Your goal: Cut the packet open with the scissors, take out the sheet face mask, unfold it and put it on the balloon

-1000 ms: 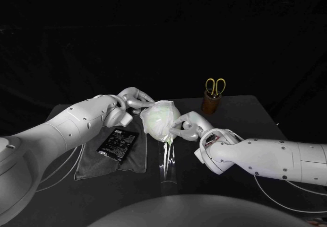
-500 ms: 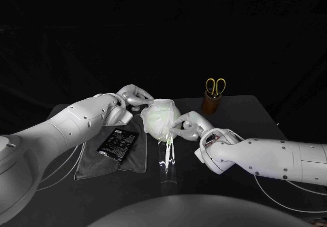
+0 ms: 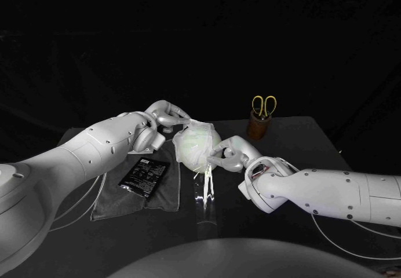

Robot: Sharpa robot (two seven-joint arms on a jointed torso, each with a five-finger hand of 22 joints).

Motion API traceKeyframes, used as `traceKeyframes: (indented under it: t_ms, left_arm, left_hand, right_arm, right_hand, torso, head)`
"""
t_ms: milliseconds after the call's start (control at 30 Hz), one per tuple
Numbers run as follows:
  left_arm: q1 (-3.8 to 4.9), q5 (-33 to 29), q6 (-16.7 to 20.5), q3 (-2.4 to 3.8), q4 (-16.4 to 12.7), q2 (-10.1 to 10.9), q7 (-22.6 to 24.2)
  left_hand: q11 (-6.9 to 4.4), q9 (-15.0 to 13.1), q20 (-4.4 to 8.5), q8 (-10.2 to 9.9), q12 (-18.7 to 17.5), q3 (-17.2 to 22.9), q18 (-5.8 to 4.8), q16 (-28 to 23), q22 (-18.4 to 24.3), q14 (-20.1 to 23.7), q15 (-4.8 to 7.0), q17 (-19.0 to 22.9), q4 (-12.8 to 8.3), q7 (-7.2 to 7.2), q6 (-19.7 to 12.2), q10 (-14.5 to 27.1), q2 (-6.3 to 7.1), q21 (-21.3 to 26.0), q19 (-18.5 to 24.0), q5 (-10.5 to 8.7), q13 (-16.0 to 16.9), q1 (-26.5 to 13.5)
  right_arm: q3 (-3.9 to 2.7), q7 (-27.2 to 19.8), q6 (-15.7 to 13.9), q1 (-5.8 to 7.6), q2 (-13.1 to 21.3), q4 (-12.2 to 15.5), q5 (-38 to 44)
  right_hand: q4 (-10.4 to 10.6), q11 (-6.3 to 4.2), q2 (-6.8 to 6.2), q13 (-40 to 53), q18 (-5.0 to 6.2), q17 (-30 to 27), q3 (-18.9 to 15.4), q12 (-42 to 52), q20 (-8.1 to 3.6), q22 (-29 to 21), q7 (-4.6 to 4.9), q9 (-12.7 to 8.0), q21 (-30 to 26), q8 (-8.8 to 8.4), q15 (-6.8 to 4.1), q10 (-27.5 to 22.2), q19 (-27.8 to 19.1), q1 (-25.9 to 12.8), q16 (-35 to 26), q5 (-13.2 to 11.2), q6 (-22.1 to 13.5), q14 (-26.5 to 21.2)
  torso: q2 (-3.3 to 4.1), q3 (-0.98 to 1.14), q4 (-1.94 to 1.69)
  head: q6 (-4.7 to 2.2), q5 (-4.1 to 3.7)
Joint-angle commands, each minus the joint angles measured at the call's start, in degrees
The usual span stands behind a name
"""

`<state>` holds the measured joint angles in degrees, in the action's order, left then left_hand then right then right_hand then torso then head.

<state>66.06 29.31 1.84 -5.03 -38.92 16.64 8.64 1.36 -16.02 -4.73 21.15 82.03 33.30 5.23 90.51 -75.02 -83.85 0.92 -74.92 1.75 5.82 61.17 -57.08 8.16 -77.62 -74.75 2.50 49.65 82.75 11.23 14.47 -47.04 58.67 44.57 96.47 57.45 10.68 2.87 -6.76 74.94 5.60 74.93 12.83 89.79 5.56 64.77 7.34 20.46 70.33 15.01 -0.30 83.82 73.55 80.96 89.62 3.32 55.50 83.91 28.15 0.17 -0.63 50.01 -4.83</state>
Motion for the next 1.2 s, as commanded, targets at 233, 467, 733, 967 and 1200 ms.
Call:
traceKeyframes:
  t_ms: [233, 467, 733, 967, 1200]
  left_arm:
    - [0.31, 5.62, -0.73, 0.03, 1.41, -1.38, -3.02]
    - [0.34, 7.63, -1.12, 0.02, 2.67, -1.80, -4.90]
    - [0.36, 8.80, -0.90, 0.00, 3.98, -2.39, -6.21]
    - [0.35, 9.50, 0.41, -0.02, 4.39, -2.92, -7.45]
    - [0.35, 8.94, 1.79, -0.03, 4.36, -3.25, -7.97]
  left_hand:
    - [-0.07, -4.80, 0.05, 0.32, 0.05, 0.82, -0.89, -0.23, -2.90, -3.45, 0.45, -10.75, -0.40, -0.24, -0.29, -0.20, 0.10, -0.86, -1.06, 0.27, -0.27, -0.74]
    - [-0.07, -4.97, 0.09, 0.37, 0.01, 1.11, -0.97, -0.26, -3.14, -3.68, 0.47, -11.10, -0.67, -0.22, -0.33, -0.24, 0.18, -1.10, -1.37, 0.28, -0.30, -0.93]
    - [-0.07, -5.14, 0.13, 0.35, 0.04, 1.46, -1.08, -0.28, -3.48, -3.89, 0.48, -11.43, -0.96, -0.18, -0.49, -0.61, 0.25, -1.43, -1.80, 0.27, 0.05, -1.18]
    - [-0.05, -5.29, 0.16, 0.32, -0.08, 1.70, -1.19, -0.31, -3.79, -4.21, 0.49, -11.91, -1.16, -0.11, -0.63, -0.44, 0.35, -1.74, -2.20, 0.28, -0.32, -1.55]
    - [1.52, -2.95, -0.41, -6.45, -2.55, 2.19, -1.23, -0.33, -3.73, -4.22, -0.69, -11.89, -1.24, 1.96, -11.41, 4.71, 0.92, -1.65, -2.24, 0.23, -6.84, -4.00]
  right_arm:
    - [-0.03, 0.55, 0.41, 0.26, 0.00, 0.10, 0.81]
    - [-0.03, 0.60, 0.41, 0.40, -0.02, 0.13, 0.83]
    - [-0.03, 0.70, 0.34, 0.47, -0.04, 0.15, 0.97]
    - [-0.03, 0.77, 0.31, 0.49, -0.07, 0.10, 1.00]
    - [-0.03, 0.84, 0.32, 0.49, -0.13, 0.04, 1.02]
  right_hand:
    - [0.07, 0.23, 0.06, 15.06, 0.21, 15.07, 0.26, 0.21, 0.01, 0.07, 0.35, -0.03, 0.38, -0.20, -0.30, 6.18, 0.28, -0.28, 0.38, -0.33, -0.15, 6.09]
    - [0.07, 0.23, 0.06, 15.06, 0.21, 15.07, 0.26, 0.21, 0.01, 0.07, 0.35, -0.03, 0.38, -0.20, -0.30, 6.18, 0.28, -0.28, 0.38, -0.33, -0.15, 6.09]
    - [0.07, 0.23, 0.06, 15.06, 0.21, 15.07, 0.26, 0.21, 0.01, 0.07, 0.35, -0.03, 0.38, -0.20, -0.30, 6.18, 0.28, -0.28, 0.38, -0.33, -0.15, 6.09]
    - [0.07, 0.23, 0.06, 15.06, 0.21, 15.07, 0.26, 0.21, 0.01, 0.07, 0.35, -0.03, 0.38, -0.20, -0.30, 6.18, 0.28, -0.28, 0.38, -0.33, -0.15, 6.09]
    - [0.07, 0.23, 0.06, 15.06, 0.21, 15.07, 0.26, 0.21, 0.01, 0.07, 0.35, -0.03, 0.38, -0.20, -0.30, 6.18, 0.28, -0.28, 0.38, -0.33, -0.15, 6.09]
  torso:
    - [-0.02, 0.03, 0.08]
    - [-0.01, 0.08, 0.03]
    - [0.02, 0.02, -0.05]
    - [-0.04, 0.03, -0.08]
    - [-0.09, 0.04, -0.08]
  head:
    - [-0.01, -0.08]
    - [-0.01, -0.21]
    - [-0.01, -0.35]
    - [-0.01, -0.33]
    - [-0.01, -0.40]
